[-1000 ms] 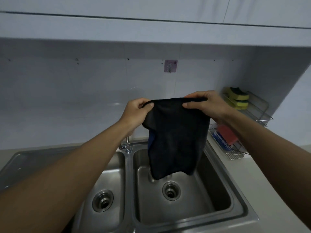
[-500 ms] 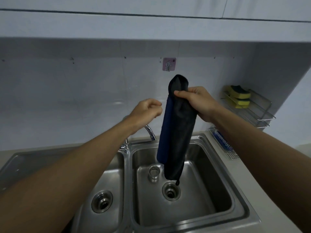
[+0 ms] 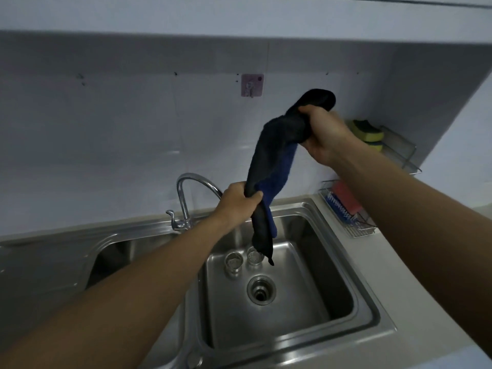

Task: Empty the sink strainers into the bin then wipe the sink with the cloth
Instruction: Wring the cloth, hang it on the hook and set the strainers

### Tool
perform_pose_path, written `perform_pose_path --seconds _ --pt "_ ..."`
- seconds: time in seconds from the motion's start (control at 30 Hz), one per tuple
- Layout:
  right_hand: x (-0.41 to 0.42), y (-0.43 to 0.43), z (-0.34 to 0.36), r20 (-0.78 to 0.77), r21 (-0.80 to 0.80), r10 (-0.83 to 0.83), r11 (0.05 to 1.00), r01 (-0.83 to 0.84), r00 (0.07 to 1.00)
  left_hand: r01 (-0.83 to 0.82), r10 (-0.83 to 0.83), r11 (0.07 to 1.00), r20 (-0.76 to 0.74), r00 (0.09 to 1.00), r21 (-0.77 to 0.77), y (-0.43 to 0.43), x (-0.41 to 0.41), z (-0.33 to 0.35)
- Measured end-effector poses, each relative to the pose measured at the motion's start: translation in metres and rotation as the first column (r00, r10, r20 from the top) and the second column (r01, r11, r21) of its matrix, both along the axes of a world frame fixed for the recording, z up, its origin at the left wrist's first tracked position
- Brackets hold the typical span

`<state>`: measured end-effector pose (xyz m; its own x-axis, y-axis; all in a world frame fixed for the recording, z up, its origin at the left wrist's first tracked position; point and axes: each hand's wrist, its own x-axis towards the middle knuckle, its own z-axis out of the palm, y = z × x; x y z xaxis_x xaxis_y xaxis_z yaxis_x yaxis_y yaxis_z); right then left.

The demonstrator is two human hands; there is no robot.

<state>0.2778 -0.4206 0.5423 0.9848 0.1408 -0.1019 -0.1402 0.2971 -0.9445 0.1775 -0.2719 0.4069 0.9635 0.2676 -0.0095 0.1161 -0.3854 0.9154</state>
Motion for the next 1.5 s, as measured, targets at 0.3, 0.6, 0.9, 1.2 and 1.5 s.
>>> perform_pose_path --seconds 0.3,0.6,0.9,1.2,1.5 --pt "-0.013 -0.055 -0.076 -0.312 -0.446 0.27 0.805 -0.392 0.911 -0.077 0.079 0.984 0.002 0.997 -0.159 -0.017 0.027 0.032" --pt "-0.044 -0.042 -0.102 -0.397 -0.727 0.54 0.308 -0.613 0.742 -0.078 0.058 0.943 -0.068 0.996 -0.325 -0.027 0.037 0.03" --pt "-0.025 -0.032 -0.071 -0.167 -0.413 0.47 0.765 -0.495 0.867 -0.08 0.016 0.885 -0.141 0.99 -0.458 0.002 0.025 0.036" --pt "0.003 -0.026 -0.051 -0.226 -0.216 0.386 0.875 -0.433 0.894 0.005 0.02 0.993 0.204 0.979 -0.118 0.009 0.02 0.049" --pt "0.026 -0.031 -0.053 -0.353 -0.117 0.406 0.875 -0.47 0.843 0.1 -0.134 0.983 0.231 0.964 0.154 -0.005 0.034 0.05"
